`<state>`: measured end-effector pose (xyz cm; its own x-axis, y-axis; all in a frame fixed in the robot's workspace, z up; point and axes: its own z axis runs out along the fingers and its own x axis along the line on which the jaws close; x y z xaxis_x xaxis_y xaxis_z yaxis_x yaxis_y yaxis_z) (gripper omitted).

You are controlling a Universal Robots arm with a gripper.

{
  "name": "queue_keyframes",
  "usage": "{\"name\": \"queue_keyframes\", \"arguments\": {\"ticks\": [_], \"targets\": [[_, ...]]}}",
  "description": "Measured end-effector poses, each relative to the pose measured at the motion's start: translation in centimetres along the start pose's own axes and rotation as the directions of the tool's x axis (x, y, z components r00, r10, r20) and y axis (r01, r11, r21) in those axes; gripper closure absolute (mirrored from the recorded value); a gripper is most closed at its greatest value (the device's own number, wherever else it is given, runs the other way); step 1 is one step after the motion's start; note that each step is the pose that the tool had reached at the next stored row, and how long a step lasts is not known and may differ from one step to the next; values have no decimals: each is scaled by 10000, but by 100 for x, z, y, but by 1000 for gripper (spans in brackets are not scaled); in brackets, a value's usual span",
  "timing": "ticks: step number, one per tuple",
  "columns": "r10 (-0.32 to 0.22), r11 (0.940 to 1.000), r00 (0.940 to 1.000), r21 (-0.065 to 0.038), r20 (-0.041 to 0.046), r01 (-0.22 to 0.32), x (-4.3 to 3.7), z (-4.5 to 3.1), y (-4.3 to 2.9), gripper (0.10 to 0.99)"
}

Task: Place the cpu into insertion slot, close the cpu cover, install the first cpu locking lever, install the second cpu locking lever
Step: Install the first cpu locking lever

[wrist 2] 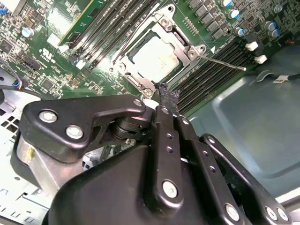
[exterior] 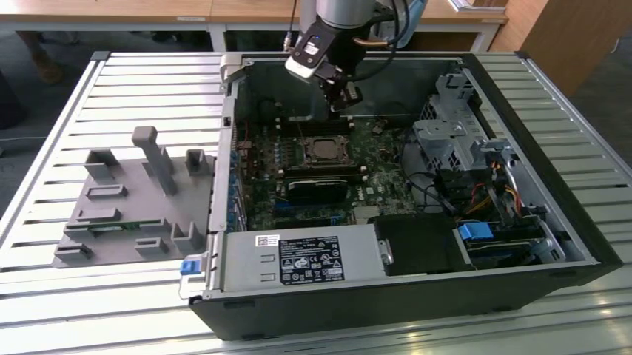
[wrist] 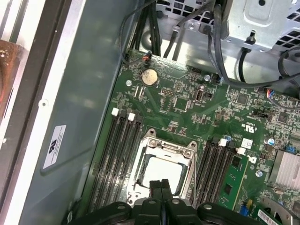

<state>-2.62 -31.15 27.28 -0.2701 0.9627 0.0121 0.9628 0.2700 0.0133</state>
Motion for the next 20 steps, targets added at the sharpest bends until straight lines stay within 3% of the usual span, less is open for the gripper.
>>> {"name": "queue_keyframes", "arguments": {"ticks": [20], "targets": [[-1131,9936,9936,9,-15,1131,0,0,0,969]]}}
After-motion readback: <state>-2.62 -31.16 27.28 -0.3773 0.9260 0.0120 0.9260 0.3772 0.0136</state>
